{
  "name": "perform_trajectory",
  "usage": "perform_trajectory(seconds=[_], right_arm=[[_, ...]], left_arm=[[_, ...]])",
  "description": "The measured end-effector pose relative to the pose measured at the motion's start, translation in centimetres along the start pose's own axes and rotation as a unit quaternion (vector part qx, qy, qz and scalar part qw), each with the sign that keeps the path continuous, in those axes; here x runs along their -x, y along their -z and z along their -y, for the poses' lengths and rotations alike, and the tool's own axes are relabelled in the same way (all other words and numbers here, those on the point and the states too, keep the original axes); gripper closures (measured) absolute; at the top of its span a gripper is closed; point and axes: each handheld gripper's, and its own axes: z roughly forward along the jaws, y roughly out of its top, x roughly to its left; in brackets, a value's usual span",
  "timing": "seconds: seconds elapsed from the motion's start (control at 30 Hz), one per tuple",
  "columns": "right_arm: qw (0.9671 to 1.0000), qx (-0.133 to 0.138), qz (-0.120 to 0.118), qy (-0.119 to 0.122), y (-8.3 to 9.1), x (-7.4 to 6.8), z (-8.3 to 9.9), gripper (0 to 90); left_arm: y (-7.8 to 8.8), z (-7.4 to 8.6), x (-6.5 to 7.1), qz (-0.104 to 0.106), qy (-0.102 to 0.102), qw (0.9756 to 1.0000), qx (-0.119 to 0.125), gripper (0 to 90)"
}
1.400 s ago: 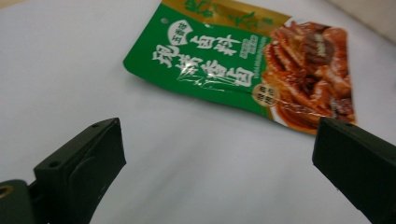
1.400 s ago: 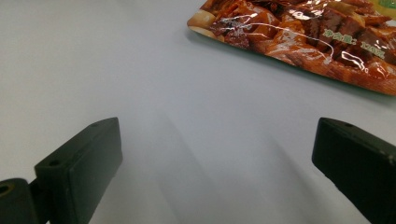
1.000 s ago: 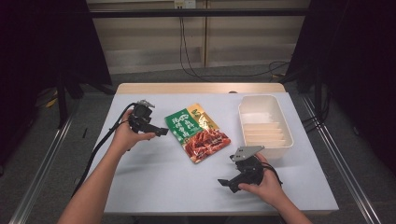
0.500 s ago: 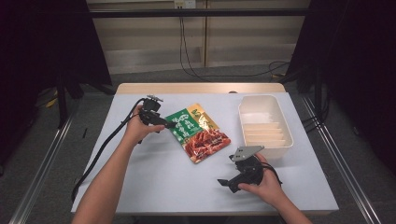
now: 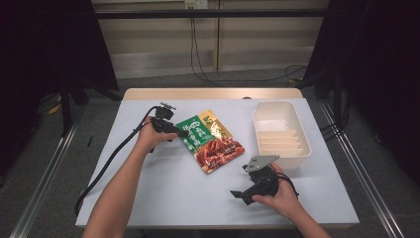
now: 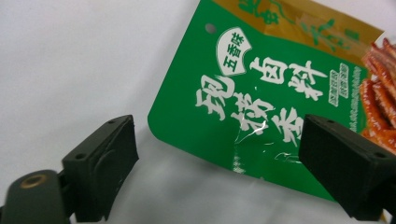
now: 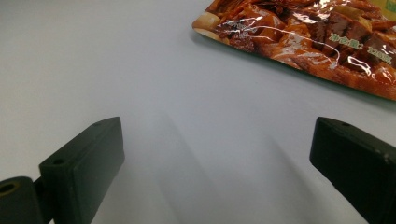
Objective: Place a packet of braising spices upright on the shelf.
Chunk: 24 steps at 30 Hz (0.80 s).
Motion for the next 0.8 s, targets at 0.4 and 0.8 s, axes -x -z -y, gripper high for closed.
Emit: perform_trajectory(seconds=[0.4,0.8], right_arm=[[1.0000,-0.001,0.002,0.004,-0.1,-0.1,0.0,3.1],[1.0000,-0.001,-0.003,0.010,0.0,-0.2,-0.1,3.2]], left_arm=[[-0.5,-1.4,0.5,0.003,-0.012,0.9993,-0.036,27.0],[0.9,-2.0,0.4,-0.013,-0.009,0.9991,-0.038,79.7]])
